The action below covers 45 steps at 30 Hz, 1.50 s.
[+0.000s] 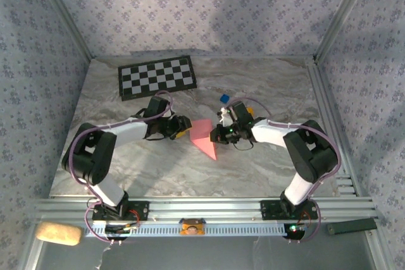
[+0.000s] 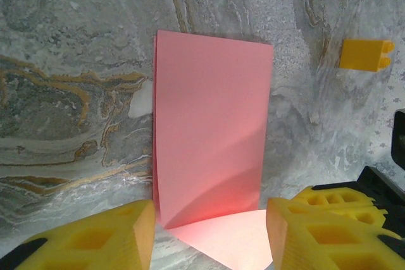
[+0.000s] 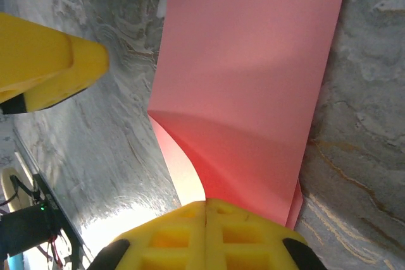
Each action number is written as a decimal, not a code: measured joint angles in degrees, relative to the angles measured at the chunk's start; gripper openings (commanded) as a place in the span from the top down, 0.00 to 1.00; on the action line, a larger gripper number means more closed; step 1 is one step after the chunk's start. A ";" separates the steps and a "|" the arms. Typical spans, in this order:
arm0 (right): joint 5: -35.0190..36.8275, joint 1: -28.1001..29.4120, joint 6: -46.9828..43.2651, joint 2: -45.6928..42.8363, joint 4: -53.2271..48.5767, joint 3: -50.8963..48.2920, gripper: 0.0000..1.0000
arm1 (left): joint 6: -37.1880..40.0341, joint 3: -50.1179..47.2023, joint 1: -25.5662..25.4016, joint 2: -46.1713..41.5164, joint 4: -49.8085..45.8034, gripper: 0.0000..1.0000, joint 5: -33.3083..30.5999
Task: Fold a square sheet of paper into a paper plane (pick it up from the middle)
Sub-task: Fourth fold the wing at the center of the table.
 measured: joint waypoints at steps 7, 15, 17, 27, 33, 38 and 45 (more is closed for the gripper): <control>-1.09 -0.81 2.21 -1.55 2.82 -1.18 0.95 | -1.31 1.16 0.09 1.88 0.70 0.49 1.75; -1.68 -0.94 2.84 -2.38 4.46 -1.64 0.95 | -2.99 1.81 0.09 5.03 2.62 0.50 3.96; -1.70 -0.98 2.99 -2.45 4.68 -2.12 0.95 | -3.34 2.12 0.09 5.25 3.06 0.51 4.17; -2.08 -1.07 3.67 -2.64 5.81 -3.74 0.95 | -5.40 4.26 0.09 9.84 6.08 0.51 5.90; -2.16 -1.07 4.28 -2.89 6.67 -4.02 0.95 | -5.95 4.26 0.09 10.14 6.32 0.51 5.86; -2.21 -1.07 4.31 -3.19 7.15 -4.17 0.96 | -5.99 4.26 0.11 10.14 6.36 0.55 6.19; -2.36 -1.07 4.31 -3.87 7.61 -4.85 0.96 | -6.32 4.63 0.15 11.17 6.86 0.63 7.45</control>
